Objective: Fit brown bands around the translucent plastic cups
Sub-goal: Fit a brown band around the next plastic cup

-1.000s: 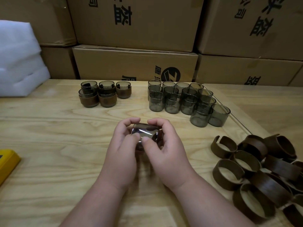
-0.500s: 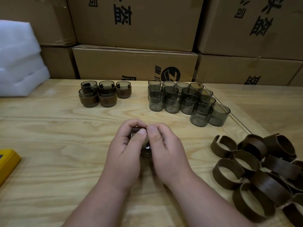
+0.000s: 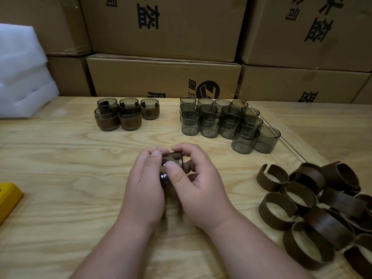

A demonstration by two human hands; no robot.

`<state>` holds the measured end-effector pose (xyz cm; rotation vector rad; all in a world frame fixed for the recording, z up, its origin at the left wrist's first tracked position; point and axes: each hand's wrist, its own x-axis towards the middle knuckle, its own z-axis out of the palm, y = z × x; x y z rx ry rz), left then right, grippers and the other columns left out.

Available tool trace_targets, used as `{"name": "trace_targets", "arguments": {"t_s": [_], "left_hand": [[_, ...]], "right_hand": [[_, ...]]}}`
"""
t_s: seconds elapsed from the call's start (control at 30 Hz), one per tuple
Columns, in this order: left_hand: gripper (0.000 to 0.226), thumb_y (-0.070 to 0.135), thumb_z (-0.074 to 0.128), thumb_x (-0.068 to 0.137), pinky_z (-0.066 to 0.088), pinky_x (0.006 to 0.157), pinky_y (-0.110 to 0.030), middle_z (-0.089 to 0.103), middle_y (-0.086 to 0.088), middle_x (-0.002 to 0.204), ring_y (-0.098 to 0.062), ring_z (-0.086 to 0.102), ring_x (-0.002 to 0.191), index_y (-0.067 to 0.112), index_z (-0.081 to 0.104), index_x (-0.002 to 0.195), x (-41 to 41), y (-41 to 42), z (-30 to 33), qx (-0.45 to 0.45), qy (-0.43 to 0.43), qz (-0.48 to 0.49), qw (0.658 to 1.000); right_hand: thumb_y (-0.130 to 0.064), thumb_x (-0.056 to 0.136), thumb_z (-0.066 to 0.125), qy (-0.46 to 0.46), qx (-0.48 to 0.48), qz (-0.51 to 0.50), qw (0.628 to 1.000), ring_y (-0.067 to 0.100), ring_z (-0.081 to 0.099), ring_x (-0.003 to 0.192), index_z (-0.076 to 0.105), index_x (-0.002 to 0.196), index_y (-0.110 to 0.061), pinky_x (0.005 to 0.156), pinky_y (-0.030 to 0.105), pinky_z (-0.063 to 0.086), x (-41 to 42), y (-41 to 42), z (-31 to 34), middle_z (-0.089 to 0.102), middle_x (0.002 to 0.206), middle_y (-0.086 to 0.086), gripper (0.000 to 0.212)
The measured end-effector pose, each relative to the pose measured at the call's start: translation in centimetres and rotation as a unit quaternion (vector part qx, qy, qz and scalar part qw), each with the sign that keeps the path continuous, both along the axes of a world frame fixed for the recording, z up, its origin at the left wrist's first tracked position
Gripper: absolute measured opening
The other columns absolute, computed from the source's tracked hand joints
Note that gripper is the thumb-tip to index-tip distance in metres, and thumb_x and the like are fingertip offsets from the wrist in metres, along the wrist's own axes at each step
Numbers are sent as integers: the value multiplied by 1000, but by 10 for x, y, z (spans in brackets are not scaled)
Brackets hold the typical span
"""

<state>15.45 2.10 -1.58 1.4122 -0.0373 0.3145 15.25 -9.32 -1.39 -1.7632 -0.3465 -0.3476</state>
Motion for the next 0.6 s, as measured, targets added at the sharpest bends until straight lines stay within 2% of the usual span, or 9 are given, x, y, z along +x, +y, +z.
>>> {"name": "trace_targets", "arguments": {"t_s": [0.07, 0.13, 0.2, 0.33, 0.43, 0.53, 0.6], "left_hand": [[39, 47, 41, 92, 58, 83, -49, 75, -3, 99, -25, 72, 97, 25, 72, 99, 0, 1, 1, 20, 3, 16, 1000], [42, 50, 40, 94, 56, 90, -58, 76, -4, 97, -27, 72, 97, 26, 74, 98, 0, 0, 2, 28, 6, 25, 999], [41, 54, 41, 93, 56, 90, -60, 76, -6, 96, -31, 72, 95, 27, 73, 96, 0, -1, 2, 24, 15, 25, 999], [43, 63, 43, 86, 54, 90, -65, 75, -10, 96, -38, 70, 95, 30, 70, 95, -1, -2, 4, 21, 13, 27, 999], [45, 61, 43, 88, 53, 89, -60, 72, -10, 98, -33, 68, 95, 26, 68, 98, -3, -3, 4, 47, -10, 31, 998], [39, 50, 42, 94, 55, 85, -53, 71, -9, 97, -30, 66, 93, 21, 67, 99, -3, -4, 4, 65, -28, 23, 997], [36, 46, 41, 95, 56, 81, -44, 72, -4, 95, -25, 68, 90, 21, 66, 98, -2, -3, 2, 66, -34, 21, 997]], "right_hand": [[-38, 85, 63, -33, 4, 23, 999, 6, 60, 103, 63, 114, -39, 87, 18, 48, -1, -1, 1, 57, 116, -16, 30], [-22, 84, 64, -63, 2, 33, 997, 5, 59, 106, 64, 115, -37, 88, 12, 45, -1, -2, 1, 55, 119, -8, 34], [-18, 82, 63, -59, 5, 37, 998, 5, 58, 103, 57, 116, -46, 85, 12, 45, -2, -2, 0, 53, 122, -5, 45], [-51, 79, 56, 10, 12, 29, 999, 8, 58, 96, 43, 126, -52, 80, 24, 52, -1, -3, -1, 50, 126, -14, 48], [-74, 78, 47, 58, -12, 2, 998, 1, 61, 79, 50, 120, -45, 72, 24, 51, 2, -4, 0, 63, 101, -14, 51], [-77, 81, 45, 63, -29, -32, 997, 6, 63, 70, 62, 107, -33, 70, 38, 54, 3, -3, -1, 70, 83, -5, 53], [-75, 81, 48, 63, -24, -46, 997, 5, 65, 70, 64, 103, -31, 69, 38, 55, 3, -2, -1, 71, 82, -9, 52]]}}
